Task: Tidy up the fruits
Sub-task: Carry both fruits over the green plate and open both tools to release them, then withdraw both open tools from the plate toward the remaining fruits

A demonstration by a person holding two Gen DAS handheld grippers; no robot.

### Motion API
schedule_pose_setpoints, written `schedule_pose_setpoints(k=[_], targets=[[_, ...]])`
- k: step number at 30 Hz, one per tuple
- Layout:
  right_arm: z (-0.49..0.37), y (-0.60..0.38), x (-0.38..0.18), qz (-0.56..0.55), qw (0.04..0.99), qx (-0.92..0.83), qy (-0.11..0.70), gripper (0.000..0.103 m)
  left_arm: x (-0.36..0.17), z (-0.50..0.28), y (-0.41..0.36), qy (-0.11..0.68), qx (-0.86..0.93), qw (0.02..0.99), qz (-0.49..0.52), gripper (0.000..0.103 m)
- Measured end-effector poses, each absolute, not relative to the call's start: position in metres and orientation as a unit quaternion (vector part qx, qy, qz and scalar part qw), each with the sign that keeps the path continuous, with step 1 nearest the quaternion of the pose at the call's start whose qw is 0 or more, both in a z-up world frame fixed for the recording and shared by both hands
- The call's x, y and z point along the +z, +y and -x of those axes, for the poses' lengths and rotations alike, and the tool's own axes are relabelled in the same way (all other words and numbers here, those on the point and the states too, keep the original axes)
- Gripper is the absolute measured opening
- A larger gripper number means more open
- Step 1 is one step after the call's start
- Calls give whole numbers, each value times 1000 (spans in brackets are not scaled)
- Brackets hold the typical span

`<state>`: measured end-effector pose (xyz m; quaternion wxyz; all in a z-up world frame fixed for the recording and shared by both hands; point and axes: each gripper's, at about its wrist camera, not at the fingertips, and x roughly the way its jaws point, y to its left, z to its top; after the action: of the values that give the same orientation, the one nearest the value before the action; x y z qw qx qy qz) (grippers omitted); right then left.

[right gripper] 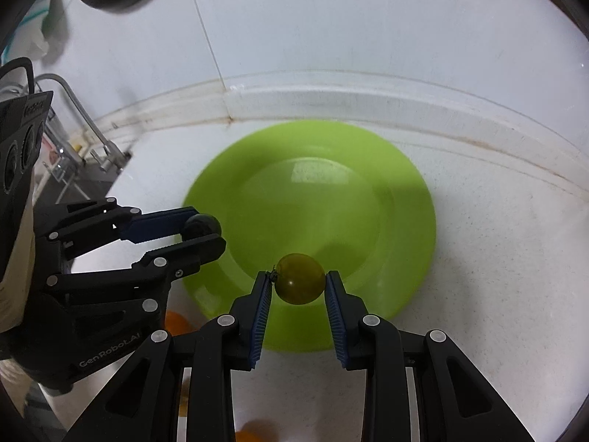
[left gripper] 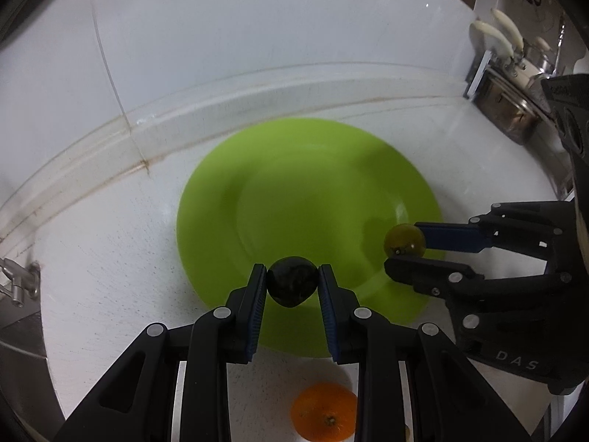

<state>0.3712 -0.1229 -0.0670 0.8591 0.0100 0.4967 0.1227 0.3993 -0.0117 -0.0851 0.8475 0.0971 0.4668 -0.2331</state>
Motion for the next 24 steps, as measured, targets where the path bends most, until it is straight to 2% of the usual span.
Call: schedule_pose_setpoints(k=[8,10,11,13,17,24], targets=[[-379,-126,-75,-13,854,131,503,31,-92,-401,-17,476,-228,843,-103,29],[-380,-126,-76,-8,855,129,502,32,-91,-400,-16,472,-225,846,-106,33],[-380,-126,-75,-6,856,127,501,33,-90,-398,-16,470,-223,847,-108,35],[-378,-127,-73,-6,857,123,500,41,-87,-395,-14,465,-217,850,-117,36],[-369,-129,-63,-5,863,116,492,42,-74,-382,-8,457,-215,854,-126,38],[-335,-129,-30,-8,885,107,453,42,-34,-341,5,409,-207,879,-129,54]])
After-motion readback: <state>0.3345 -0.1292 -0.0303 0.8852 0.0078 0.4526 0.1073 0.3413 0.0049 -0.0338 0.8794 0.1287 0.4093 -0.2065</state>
